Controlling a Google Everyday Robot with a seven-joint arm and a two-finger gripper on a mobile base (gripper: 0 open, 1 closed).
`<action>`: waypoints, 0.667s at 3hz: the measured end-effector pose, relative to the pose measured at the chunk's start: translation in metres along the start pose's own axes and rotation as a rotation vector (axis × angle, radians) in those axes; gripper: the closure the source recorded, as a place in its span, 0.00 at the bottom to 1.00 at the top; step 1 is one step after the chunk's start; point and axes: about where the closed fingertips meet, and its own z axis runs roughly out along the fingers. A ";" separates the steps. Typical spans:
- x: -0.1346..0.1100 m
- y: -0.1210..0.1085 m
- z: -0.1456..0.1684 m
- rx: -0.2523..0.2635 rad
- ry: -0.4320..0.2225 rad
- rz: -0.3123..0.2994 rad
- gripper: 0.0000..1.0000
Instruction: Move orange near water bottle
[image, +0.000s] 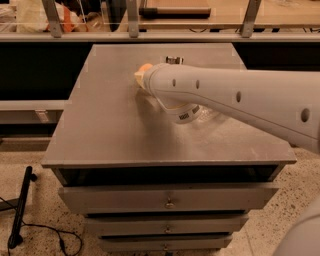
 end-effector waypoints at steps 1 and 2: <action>0.009 0.002 -0.001 0.000 0.028 -0.022 0.82; 0.011 0.004 -0.005 -0.001 0.040 -0.038 0.59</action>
Offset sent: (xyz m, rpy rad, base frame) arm -0.0134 0.0015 -0.0097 -0.0721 0.0489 0.0086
